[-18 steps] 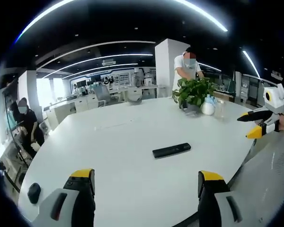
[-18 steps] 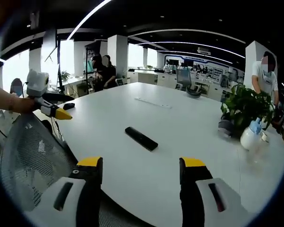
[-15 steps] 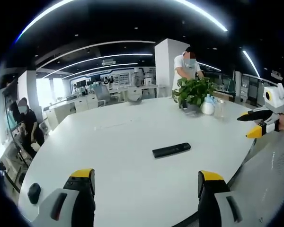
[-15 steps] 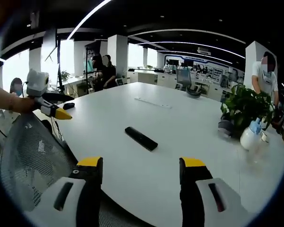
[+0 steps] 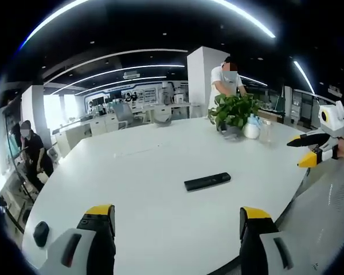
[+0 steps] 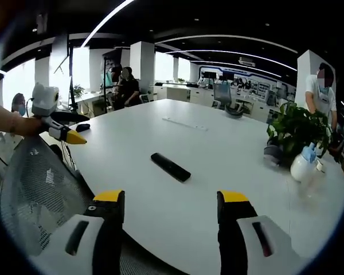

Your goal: Press the specified remote control buttons in sequence, fully releasing each button before pressing the next.

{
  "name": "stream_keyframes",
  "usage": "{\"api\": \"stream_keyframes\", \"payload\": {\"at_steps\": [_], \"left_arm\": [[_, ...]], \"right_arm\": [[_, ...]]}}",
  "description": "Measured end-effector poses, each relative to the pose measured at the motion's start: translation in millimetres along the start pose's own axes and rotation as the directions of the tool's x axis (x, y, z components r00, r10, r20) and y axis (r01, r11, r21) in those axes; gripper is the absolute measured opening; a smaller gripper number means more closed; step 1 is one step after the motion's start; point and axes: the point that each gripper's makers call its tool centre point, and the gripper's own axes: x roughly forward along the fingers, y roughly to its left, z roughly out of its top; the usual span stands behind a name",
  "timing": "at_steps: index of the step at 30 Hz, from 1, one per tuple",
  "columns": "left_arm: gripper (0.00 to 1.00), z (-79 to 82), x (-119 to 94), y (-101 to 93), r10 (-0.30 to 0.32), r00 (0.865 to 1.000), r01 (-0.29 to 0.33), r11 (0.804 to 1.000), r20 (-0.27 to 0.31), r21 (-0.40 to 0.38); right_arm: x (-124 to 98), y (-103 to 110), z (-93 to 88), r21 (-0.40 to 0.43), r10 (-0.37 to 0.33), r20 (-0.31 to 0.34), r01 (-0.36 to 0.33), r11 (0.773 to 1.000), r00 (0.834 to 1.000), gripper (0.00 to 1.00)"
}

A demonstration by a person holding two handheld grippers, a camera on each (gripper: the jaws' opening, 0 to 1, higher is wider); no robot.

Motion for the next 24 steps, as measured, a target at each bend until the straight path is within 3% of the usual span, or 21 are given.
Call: {"api": "stream_keyframes", "payload": {"at_steps": [24], "left_arm": [[0.93,0.3,-0.7,0.0,-0.002,1.0,0.002,1.0,0.001,0.002]], "right_arm": [[0.3,1.5,-0.9,-0.008,0.006,-0.009,-0.006,1.0,1.0,0.67]]}}
